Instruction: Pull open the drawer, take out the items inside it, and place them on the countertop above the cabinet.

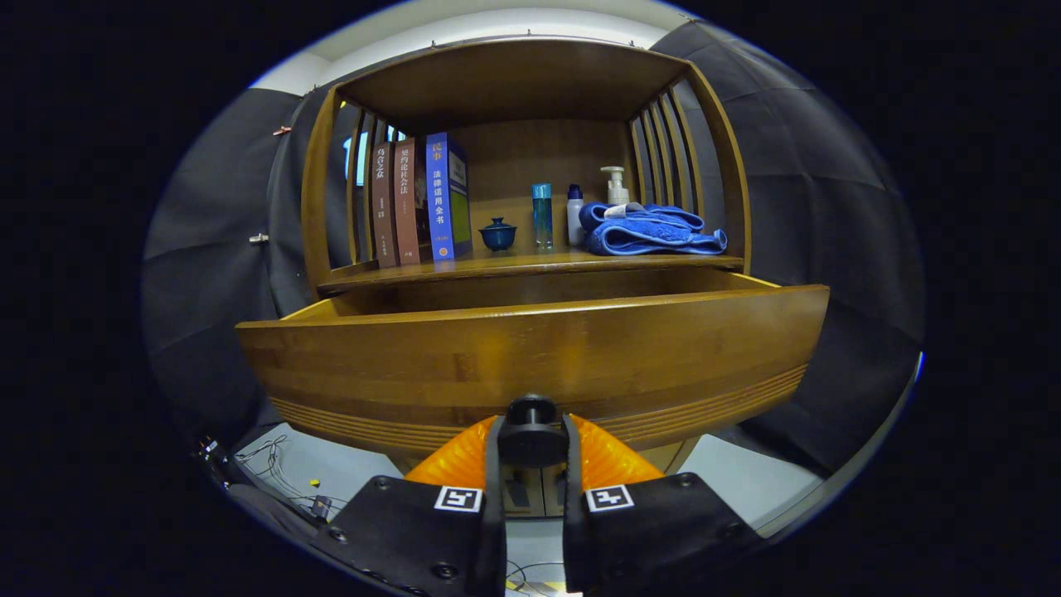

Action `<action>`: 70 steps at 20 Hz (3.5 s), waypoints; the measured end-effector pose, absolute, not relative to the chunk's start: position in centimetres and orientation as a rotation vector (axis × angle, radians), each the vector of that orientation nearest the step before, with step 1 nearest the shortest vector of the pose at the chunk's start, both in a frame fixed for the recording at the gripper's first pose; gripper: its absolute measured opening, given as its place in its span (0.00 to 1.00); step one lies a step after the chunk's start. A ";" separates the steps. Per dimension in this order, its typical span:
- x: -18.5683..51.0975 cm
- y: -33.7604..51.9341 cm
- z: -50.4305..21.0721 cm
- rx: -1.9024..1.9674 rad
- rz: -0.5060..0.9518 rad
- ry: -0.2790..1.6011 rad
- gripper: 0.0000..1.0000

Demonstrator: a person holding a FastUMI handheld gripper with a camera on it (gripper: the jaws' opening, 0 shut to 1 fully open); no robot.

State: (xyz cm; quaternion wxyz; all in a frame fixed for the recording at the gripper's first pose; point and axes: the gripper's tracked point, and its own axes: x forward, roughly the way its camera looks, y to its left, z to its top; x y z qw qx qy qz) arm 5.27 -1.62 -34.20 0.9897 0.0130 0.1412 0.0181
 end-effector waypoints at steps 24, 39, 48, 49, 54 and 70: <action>1.1 -2.0 -22.0 -0.028 0.095 0.124 0.99; 11.8 1.2 -25.4 -0.148 0.251 0.759 0.99; 15.2 -0.2 -34.0 -0.091 0.169 1.069 0.99; 15.7 -0.2 -34.5 -0.095 0.159 1.082 0.99; 17.6 -0.1 -37.9 -0.111 0.115 1.162 1.00; 12.9 0.1 -31.2 0.081 0.218 1.241 0.33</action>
